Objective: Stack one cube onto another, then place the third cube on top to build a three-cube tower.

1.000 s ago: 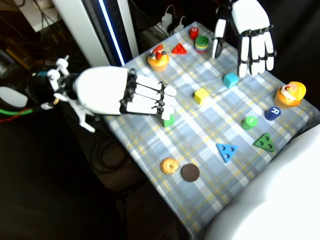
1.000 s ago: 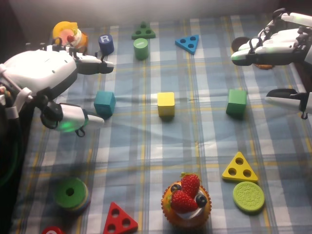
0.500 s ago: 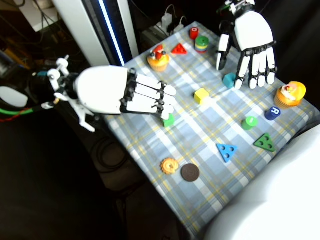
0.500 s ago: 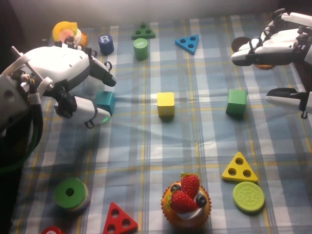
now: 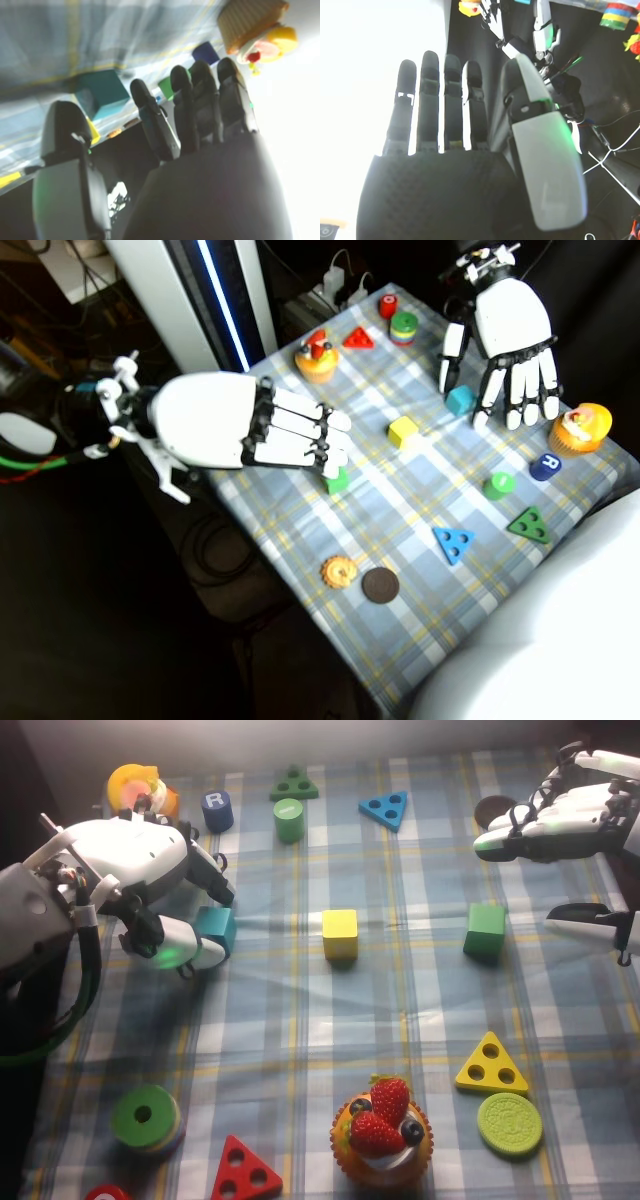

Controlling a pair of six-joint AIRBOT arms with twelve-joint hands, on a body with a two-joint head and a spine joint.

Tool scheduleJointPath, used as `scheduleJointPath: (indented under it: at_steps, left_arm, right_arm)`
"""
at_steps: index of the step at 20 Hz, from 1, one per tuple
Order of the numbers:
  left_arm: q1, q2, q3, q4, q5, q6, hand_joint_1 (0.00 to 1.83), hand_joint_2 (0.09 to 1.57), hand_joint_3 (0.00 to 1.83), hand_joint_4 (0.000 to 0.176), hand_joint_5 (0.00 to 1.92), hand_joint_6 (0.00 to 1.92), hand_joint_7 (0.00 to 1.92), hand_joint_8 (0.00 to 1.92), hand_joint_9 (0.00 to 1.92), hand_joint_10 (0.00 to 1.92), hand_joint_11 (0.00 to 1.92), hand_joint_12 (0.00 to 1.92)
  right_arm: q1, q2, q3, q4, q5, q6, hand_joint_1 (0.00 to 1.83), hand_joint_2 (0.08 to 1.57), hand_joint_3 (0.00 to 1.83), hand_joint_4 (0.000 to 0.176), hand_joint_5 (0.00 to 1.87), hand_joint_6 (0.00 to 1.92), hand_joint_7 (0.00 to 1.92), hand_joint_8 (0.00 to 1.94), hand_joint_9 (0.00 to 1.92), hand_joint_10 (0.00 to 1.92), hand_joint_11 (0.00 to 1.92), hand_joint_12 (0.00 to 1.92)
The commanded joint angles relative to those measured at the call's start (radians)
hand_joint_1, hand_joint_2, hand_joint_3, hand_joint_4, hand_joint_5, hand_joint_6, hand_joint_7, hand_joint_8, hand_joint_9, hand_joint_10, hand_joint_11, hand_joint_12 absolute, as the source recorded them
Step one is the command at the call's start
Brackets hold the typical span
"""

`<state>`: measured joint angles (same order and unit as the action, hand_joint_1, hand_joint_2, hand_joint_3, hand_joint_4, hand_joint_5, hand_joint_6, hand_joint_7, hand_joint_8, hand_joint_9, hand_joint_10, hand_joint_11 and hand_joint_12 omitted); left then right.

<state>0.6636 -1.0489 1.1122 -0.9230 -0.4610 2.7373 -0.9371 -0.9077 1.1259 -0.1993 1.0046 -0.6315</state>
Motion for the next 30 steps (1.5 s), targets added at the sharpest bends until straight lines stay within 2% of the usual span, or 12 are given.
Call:
scheduleJointPath:
  at_steps: [1, 2, 3, 4, 8, 10, 14, 18, 20, 22, 26, 30]
  left_arm:
    - [-0.013, -0.005, 0.007, 0.023, -0.078, 0.005, 0.88, 1.02, 0.0, 0.163, 0.79, 0.01, 0.47, 0.01, 0.34, 0.01, 0.1, 0.14]
    - [-0.013, -0.006, 0.008, 0.021, -0.078, 0.005, 0.87, 1.05, 0.0, 0.16, 0.82, 0.0, 0.48, 0.0, 0.35, 0.01, 0.1, 0.15]
    - [-0.013, -0.008, 0.01, 0.019, -0.078, 0.005, 0.98, 1.14, 0.0, 0.173, 0.92, 0.81, 0.54, 0.0, 0.41, 0.0, 0.13, 0.22]
    - [-0.013, -0.014, 0.014, 0.014, -0.079, 0.005, 0.96, 1.17, 0.0, 0.176, 0.86, 1.14, 0.57, 0.0, 0.47, 0.0, 0.02, 0.52]
    - [-0.013, -0.035, 0.023, -0.008, -0.104, -0.009, 0.95, 1.18, 0.0, 0.176, 0.83, 1.2, 0.62, 0.01, 0.53, 0.01, 0.01, 0.7]
    - [-0.013, -0.035, 0.019, 0.019, -0.125, -0.091, 0.98, 1.16, 0.0, 0.176, 0.88, 1.12, 0.65, 0.01, 0.56, 0.02, 0.07, 0.7]
    - [-0.032, -0.002, -0.046, 0.196, -0.179, -0.279, 0.98, 1.15, 0.0, 0.176, 0.91, 1.08, 0.61, 0.0, 0.48, 0.01, 0.01, 0.61]
    - [-0.079, -0.018, -0.069, 0.353, -0.192, -0.406, 1.05, 1.07, 0.0, 0.176, 1.08, 0.81, 0.62, 0.0, 0.45, 0.0, 0.02, 0.57]
    - [-0.098, -0.038, -0.067, 0.392, -0.184, -0.422, 1.04, 1.08, 0.0, 0.176, 1.05, 0.86, 0.61, 0.0, 0.46, 0.0, 0.0, 0.57]
    - [-0.106, -0.055, -0.057, 0.396, -0.164, -0.422, 1.05, 1.06, 0.0, 0.176, 1.08, 0.8, 0.62, 0.0, 0.49, 0.0, 0.0, 0.69]
    - [-0.109, -0.087, -0.024, 0.385, -0.111, -0.422, 1.06, 1.05, 0.0, 0.176, 1.11, 0.76, 0.57, 0.0, 0.38, 0.0, 0.0, 0.56]
    - [-0.119, -0.117, 0.01, 0.374, -0.075, -0.422, 1.06, 1.05, 0.0, 0.176, 1.13, 0.73, 0.58, 0.0, 0.43, 0.0, 0.02, 0.7]
  right_arm:
    - [0.013, 0.0, 0.003, 0.026, 0.113, 0.004, 0.89, 1.28, 0.0, 0.0, 0.52, 0.0, 0.59, 0.0, 0.55, 0.0, 0.09, 0.94]
    - [0.013, -0.001, 0.004, 0.026, 0.113, 0.004, 0.89, 1.28, 0.0, 0.0, 0.52, 0.0, 0.58, 0.0, 0.54, 0.0, 0.1, 0.93]
    - [0.013, -0.002, 0.004, 0.025, 0.112, 0.005, 0.89, 1.28, 0.0, 0.0, 0.52, 0.0, 0.58, 0.0, 0.55, 0.0, 0.11, 0.93]
    - [0.013, -0.004, 0.005, 0.025, 0.111, 0.005, 0.87, 1.29, 0.0, 0.0, 0.51, 0.0, 0.58, 0.0, 0.55, 0.0, 0.12, 0.94]
    - [0.011, -0.006, 0.005, 0.025, 0.111, 0.006, 0.89, 1.29, 0.0, 0.0, 0.52, 0.0, 0.59, 0.0, 0.56, 0.0, 0.13, 0.91]
    - [0.011, -0.006, 0.005, 0.025, 0.111, 0.007, 0.88, 1.3, 0.0, 0.0, 0.52, 0.0, 0.59, 0.0, 0.56, 0.0, 0.15, 0.88]
    - [0.01, -0.006, 0.005, 0.025, 0.111, 0.007, 0.82, 1.31, 0.0, 0.0, 0.51, 0.0, 0.58, 0.0, 0.55, 0.0, 0.14, 0.86]
    - [0.01, -0.009, 0.007, 0.026, 0.112, 0.007, 0.85, 1.31, 0.0, 0.0, 0.52, 0.0, 0.59, 0.0, 0.54, 0.0, 0.08, 0.91]
    - [0.011, -0.013, 0.01, 0.026, 0.112, 0.007, 0.83, 1.32, 0.0, 0.0, 0.52, 0.0, 0.59, 0.0, 0.53, 0.0, 0.04, 0.94]
    - [0.012, -0.017, 0.011, 0.025, 0.112, 0.007, 0.84, 1.32, 0.0, 0.0, 0.52, 0.0, 0.6, 0.0, 0.54, 0.0, 0.04, 0.95]
    - [0.012, -0.019, 0.012, 0.023, 0.112, 0.007, 0.83, 1.32, 0.0, 0.0, 0.51, 0.0, 0.59, 0.0, 0.52, 0.0, 0.03, 0.94]
    - [0.013, -0.02, 0.013, 0.022, 0.112, 0.008, 0.84, 1.32, 0.0, 0.0, 0.51, 0.0, 0.59, 0.0, 0.54, 0.0, 0.09, 0.93]
